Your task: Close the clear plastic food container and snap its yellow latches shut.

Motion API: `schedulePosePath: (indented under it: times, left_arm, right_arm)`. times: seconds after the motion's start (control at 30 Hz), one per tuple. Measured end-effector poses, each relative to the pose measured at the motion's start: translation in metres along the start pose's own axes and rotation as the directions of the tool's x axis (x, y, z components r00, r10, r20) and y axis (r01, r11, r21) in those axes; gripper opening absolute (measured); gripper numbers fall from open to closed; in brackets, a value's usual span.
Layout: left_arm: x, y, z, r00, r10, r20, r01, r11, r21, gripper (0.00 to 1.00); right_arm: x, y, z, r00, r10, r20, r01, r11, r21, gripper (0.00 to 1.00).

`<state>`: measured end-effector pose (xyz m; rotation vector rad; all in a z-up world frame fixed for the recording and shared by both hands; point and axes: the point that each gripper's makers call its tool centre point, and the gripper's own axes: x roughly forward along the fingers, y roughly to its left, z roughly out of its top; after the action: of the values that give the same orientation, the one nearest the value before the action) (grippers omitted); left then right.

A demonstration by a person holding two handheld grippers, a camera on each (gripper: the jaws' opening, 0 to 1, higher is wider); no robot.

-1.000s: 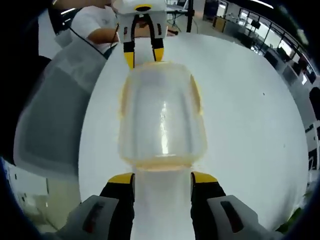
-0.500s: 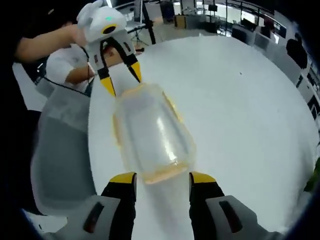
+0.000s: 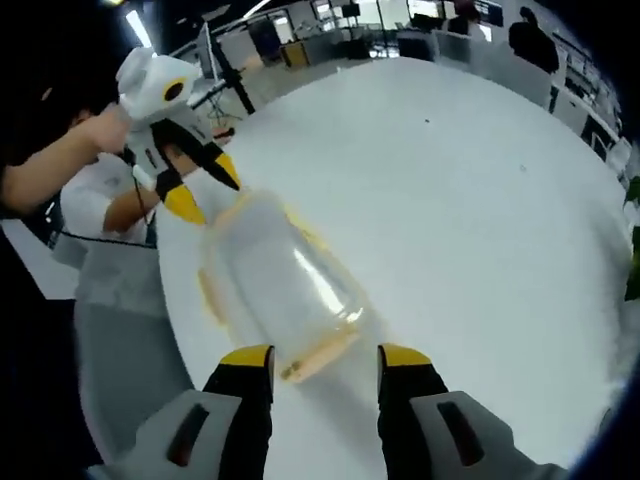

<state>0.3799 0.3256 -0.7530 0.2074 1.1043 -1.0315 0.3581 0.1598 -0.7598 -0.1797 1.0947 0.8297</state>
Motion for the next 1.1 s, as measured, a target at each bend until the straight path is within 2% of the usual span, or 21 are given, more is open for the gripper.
schedulePosePath:
  times: [0.1,0.3,0.4,0.6,0.8,0.93,1.1]
  left_arm:
    - [0.003,0.005,-0.003,1.000,0.022,-0.009,-0.022,0.998,-0.055,0.36]
    - [0.007,0.008,-0.011,0.997,0.056,-0.049,-0.061,0.993,-0.103,0.36]
    - [0.008,0.008,-0.012,0.997,0.057,-0.044,-0.063,0.985,-0.158,0.36]
    - [0.012,0.007,-0.017,0.997,0.055,-0.060,-0.066,0.978,-0.199,0.34]
    - [0.014,0.004,-0.016,0.998,0.038,-0.046,-0.047,0.972,-0.231,0.35]
    - [0.017,0.001,-0.017,0.999,0.011,-0.041,-0.022,0.957,-0.288,0.35]
    - [0.020,-0.003,-0.016,1.000,-0.001,-0.030,-0.008,0.953,-0.304,0.35]
  right_arm:
    - [0.004,0.002,-0.001,1.000,-0.006,0.002,0.006,1.000,0.029,0.40]
    - [0.009,0.003,-0.005,1.000,-0.016,0.002,0.016,0.996,0.086,0.38]
    - [0.009,0.004,-0.006,1.000,-0.015,0.007,0.015,0.994,0.105,0.37]
    - [0.010,0.007,-0.008,1.000,-0.012,0.012,0.010,0.992,0.123,0.35]
    - [0.012,0.008,-0.007,1.000,-0.002,0.020,0.000,0.990,0.143,0.35]
    - [0.015,0.008,-0.008,0.999,0.016,0.031,-0.021,0.982,0.187,0.35]
    - [0.018,0.014,-0.008,0.999,0.033,0.035,-0.040,0.977,0.211,0.35]
